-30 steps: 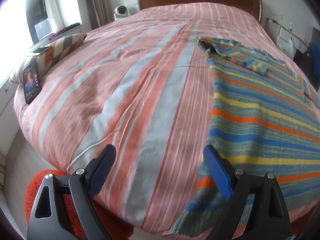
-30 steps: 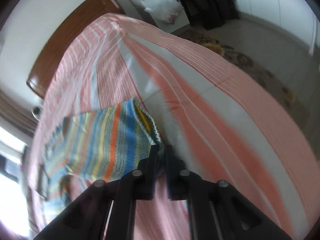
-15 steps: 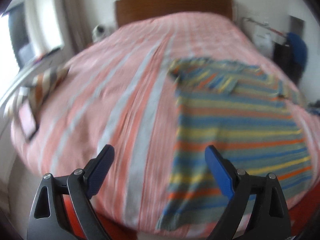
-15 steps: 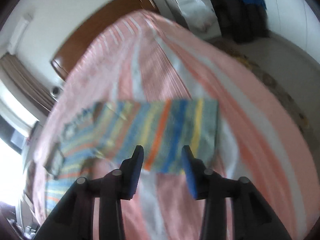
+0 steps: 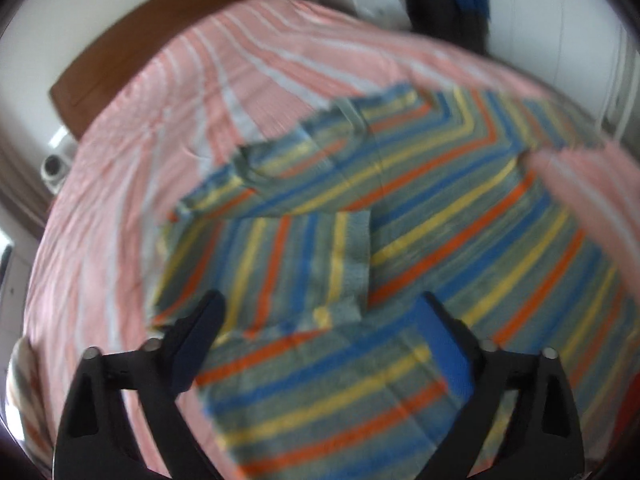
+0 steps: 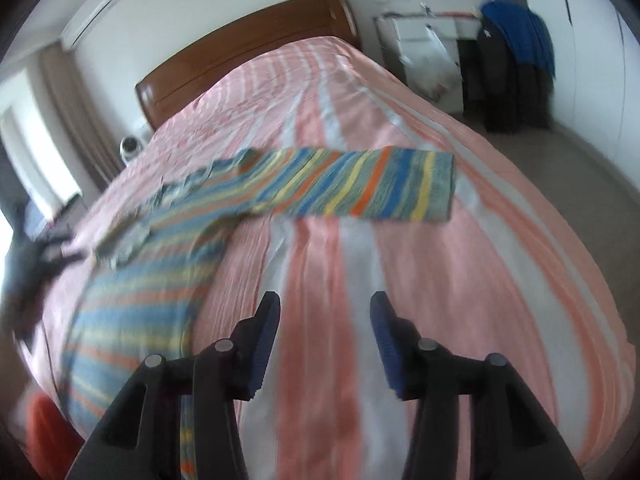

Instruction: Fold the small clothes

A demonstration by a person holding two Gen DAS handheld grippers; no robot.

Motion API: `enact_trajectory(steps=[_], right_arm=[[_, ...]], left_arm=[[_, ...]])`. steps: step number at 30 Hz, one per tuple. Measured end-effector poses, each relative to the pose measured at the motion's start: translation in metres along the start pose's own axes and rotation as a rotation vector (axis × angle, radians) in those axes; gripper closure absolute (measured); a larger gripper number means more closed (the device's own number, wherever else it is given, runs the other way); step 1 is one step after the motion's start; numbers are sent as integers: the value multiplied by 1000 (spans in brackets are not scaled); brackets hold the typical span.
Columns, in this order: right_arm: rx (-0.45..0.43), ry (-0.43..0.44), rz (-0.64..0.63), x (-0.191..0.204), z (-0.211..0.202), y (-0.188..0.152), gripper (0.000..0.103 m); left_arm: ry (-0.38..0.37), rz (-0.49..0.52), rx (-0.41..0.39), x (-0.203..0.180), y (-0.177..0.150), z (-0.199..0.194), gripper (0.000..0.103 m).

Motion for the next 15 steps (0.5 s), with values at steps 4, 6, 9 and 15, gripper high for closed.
enact_trajectory(steps=[4,6,9,15], right_arm=[[23,-14,-95,11,2,-29,56],[41,-14,-108,12,7,-37,56],[38,-5,-83,11,10,-39,56],[-6,-6,-111,17,5,-36,56]], left_arm=[[-17,4,118,0,-21,40,24],[-74,-120,134,12,-26,42,54],[-37,-251,135,39,-27,31,95],[159,-827,-66,188,-66,-56,96]])
Point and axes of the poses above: each gripper's, at about its wrist camera, not at the fingertips, and z roughly the way its jaws point, x to its left, y to its top, the point moved 6 cm from there along z, roughly the way its jaws point, and after that the axes turned 8 degrees about -x, right-handed, at the moved point
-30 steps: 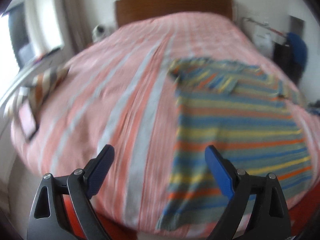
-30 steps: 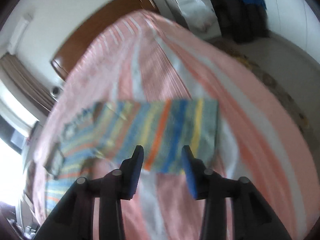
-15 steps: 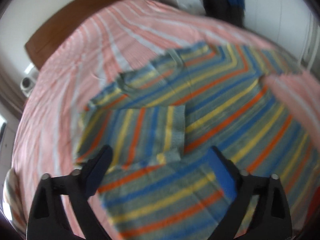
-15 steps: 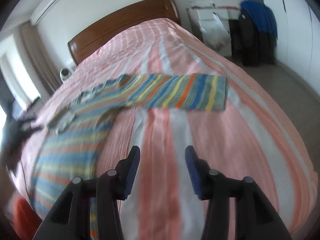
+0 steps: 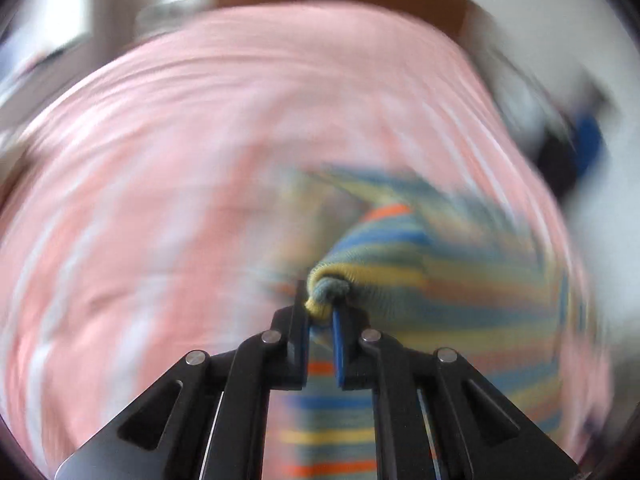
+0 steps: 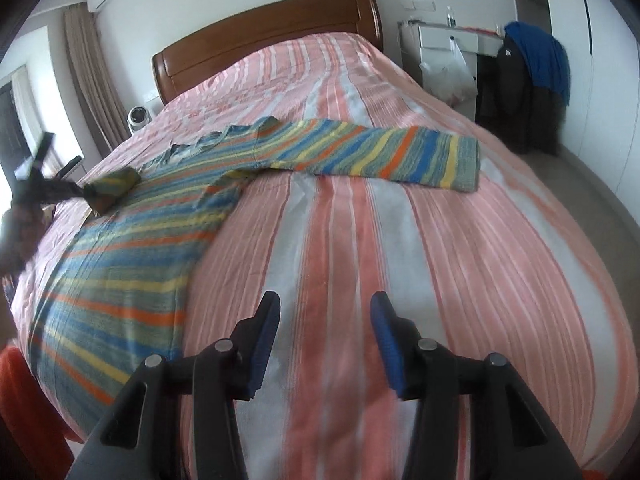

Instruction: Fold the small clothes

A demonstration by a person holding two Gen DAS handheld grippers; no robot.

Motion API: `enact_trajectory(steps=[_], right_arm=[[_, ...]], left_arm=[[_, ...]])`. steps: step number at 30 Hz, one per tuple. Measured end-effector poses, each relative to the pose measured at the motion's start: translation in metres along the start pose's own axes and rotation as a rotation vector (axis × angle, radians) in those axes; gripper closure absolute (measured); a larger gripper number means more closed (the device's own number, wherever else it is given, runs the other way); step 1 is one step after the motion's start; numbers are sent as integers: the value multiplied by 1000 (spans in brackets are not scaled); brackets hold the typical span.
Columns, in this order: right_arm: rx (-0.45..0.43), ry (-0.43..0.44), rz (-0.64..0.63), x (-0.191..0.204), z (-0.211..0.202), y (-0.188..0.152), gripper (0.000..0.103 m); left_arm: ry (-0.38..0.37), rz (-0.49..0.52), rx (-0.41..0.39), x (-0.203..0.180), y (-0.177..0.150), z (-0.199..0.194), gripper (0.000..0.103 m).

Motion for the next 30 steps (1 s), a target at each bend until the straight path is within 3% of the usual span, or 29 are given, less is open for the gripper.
enact_trajectory(steps=[1,2,4,5,8,12,17,22,25,30], right_arm=[[-6,-5,-12,2,-1,0,56],[-9,-12,-23,3,-2,-1,56],[-1,-9,-18,3,1,-2,56],[8,-2,-13,4,4,-4,56],[33,2,-4,6,11,-10,56],[38,-10,-11,6,11,-13,56],[49,-22,-22,6,16,-16,55],[48,-25,-27,6,17,-17,54],[46,-24,-27,6,17,-17,53],[46,-20,-27,6,17,-17,53]], left_arm=[[134,-105,-36,51,9,-8,96],[225,-135,-47,79,11,-11,96],[365,-174,-39,128,7,-11,96],[401,-195,-20,149,2,-8,96],[430,-231,31,176,-16,2,96],[438,-238,64,177,-31,16,97],[390,-310,49,187,-34,23,94],[387,-330,38,207,-44,9,91],[441,-368,27,224,-48,-4,91],[464,-380,34,247,-60,-22,93]])
Point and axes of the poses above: each gripper's, at about its wrist camera, not at the fingertips, and z roughly the way its jaws point, x to its left, y to its top, the point moved 6 cm from there along z, roughly the way its jaws point, and after that the axes turned 8 degrees about -x, right-handed, at the moved point
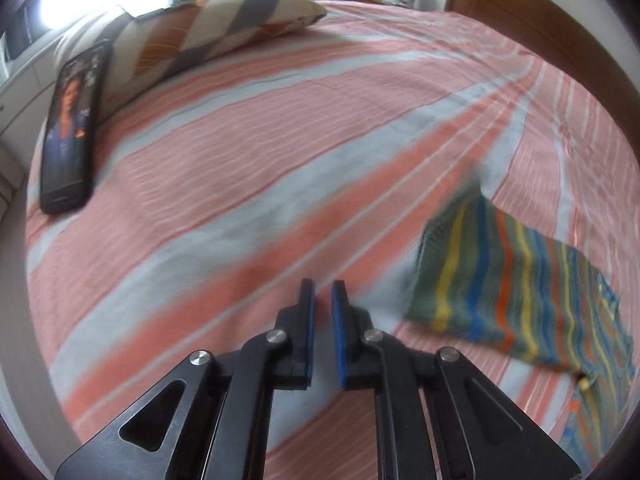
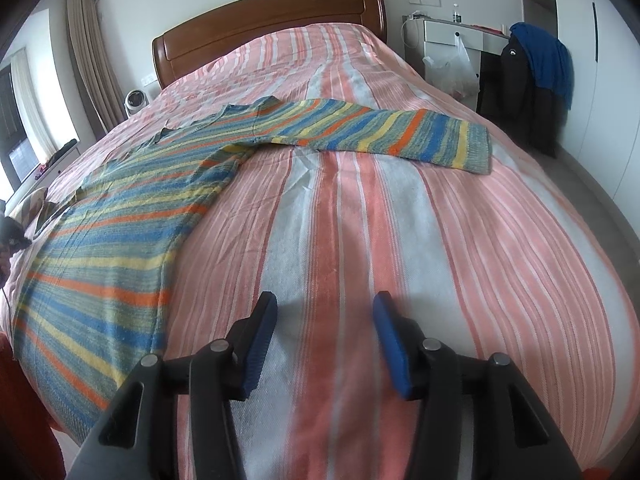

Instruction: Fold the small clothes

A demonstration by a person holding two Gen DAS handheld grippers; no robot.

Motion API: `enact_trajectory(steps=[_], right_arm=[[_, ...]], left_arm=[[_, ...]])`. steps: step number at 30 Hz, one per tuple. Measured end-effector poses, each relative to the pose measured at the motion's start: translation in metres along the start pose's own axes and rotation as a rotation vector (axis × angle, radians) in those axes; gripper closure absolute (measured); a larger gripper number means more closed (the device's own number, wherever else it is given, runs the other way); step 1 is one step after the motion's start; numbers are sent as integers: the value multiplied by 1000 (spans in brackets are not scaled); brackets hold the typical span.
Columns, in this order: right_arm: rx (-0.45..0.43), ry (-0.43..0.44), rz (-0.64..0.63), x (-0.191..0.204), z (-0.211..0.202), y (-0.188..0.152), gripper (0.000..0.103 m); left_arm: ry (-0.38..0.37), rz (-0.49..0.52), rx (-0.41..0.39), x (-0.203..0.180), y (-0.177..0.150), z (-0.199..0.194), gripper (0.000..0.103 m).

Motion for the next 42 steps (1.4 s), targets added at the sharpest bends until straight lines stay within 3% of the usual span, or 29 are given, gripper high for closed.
enact_trajectory(steps=[2,4,6,10,12,16,21,26,37,42], right_arm=[[0,1,2,0,0,1,52],[0,3,2,0,0,1,52],[-7,-6,0,-1,-2,3,52],[-86,-44,-2,-5,-17,14,42],[-122,-62,5,-7,-23,19,34],[-111,-107,-2,-13,-18,18,32],[-57,-123,46,-28,-5,9,32],[-56,-128,33,-26,2,3,23],[-63,-134,-5,-20,9,-2,16],[-69,-139,-16,-19,9,-3,16]], left_arm=[[-14,28,1,-1,-9,-14,85],[-51,48,-4,-6,-19,-28,54],[-117,92,-15,-20,-43,-54,33],[-250,194,-18,-52,-95,-88,15],[-291,262,-21,-67,-122,-98,13],[-269,390,-31,-80,-148,-88,4],[-285,387,-55,-75,-147,-84,0],[-271,400,-85,-74,-152,-83,0],[-239,460,-122,-76,-158,-88,0],[-329,427,-136,-75,-152,-99,1]])
Point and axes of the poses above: each gripper's, at about its wrist camera, not at the fingertips, and z roughly the way its jaws point, x to its left, y to its top, the point moved 6 cm from there along z, roughly the way its jaws point, and after that the axes turned 8 degrees about -x, right-handed, at the moved point
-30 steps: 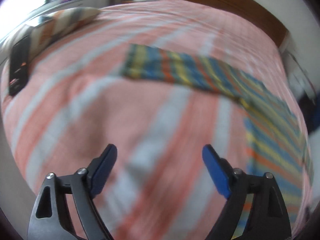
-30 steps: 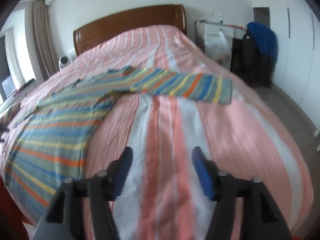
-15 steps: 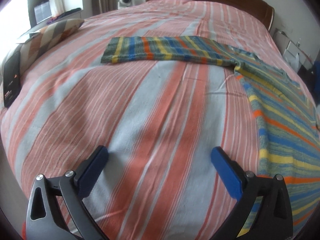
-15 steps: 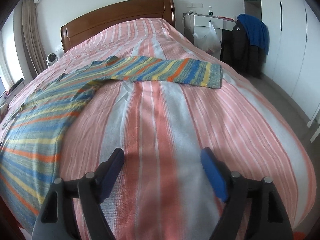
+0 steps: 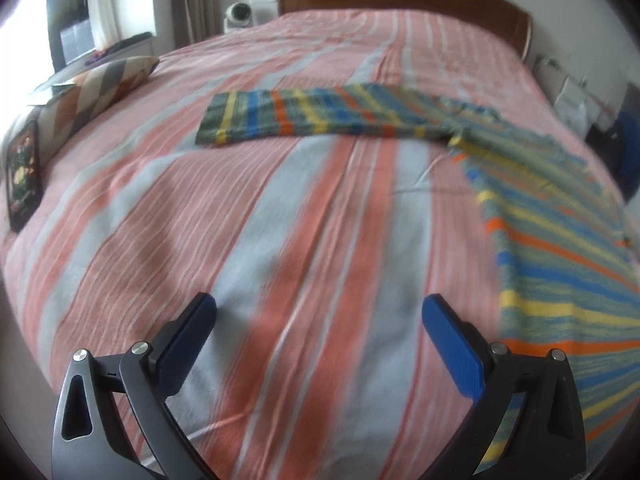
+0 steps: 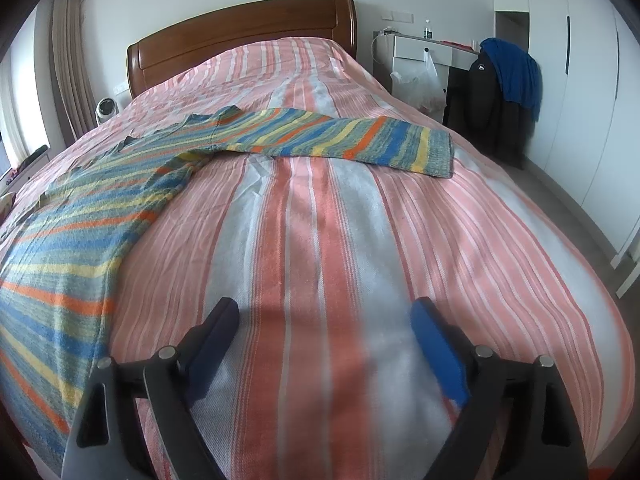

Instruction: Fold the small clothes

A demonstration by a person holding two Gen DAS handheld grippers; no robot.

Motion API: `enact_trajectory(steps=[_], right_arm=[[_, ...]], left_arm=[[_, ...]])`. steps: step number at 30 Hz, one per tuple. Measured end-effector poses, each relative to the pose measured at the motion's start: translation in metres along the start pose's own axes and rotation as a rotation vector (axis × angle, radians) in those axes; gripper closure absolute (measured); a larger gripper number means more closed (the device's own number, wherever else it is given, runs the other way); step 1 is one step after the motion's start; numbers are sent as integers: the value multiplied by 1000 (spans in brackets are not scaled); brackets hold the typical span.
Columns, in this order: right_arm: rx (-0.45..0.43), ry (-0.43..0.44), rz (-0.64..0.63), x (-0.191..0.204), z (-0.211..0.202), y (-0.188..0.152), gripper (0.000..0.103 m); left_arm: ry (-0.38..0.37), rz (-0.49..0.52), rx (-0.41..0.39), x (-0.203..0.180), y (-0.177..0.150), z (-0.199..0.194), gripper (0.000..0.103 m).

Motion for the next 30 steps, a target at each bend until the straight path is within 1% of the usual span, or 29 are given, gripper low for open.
enact_trajectory(steps=[2,7,11,12,14,16,18,20,22,27,30], right_arm=[[0,1,-2,0,0,0,15],[-5,-3,-9,0,1,0,14],[-4,-3,-9,0,1,0,14],[-4,-3,-9,0,1,0,14],[-4,-3,-8,0,1,0,14],[-4,-4,-9,0,1,0,13],[-6,-6,-11,0,1,0,13],[-9,-8,-12,0,1,0,13],[-9,-10,-14,-1,2,0,13],[-10,-18,-20,-1,4,0,12],[-11,-20,-22,-1,5,1,12]], left_arm=[[-28,-7,-24,-2,3,-4,1],[-34,45,-49,-11,10,-2,1],[-30,97,-80,-20,32,5,1],[-43,101,-77,-22,36,8,0],[-76,129,-38,-29,42,24,0],[-68,187,15,-32,42,49,0],[-59,217,35,-32,42,64,0],[-63,198,4,-29,44,71,0],[-55,190,5,-27,43,74,0],[-60,189,-15,-27,40,69,0],[-64,185,-14,-26,41,70,0]])
Point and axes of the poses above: each gripper's, at about its wrist camera, not at the fingertips, and z roughly the way its jaws point, x to its left, y to its top, the point moved 6 cm from there along z, roughly the way its jaws point, and after that the axes turned 8 degrees about -x, right-handed, at the moved point
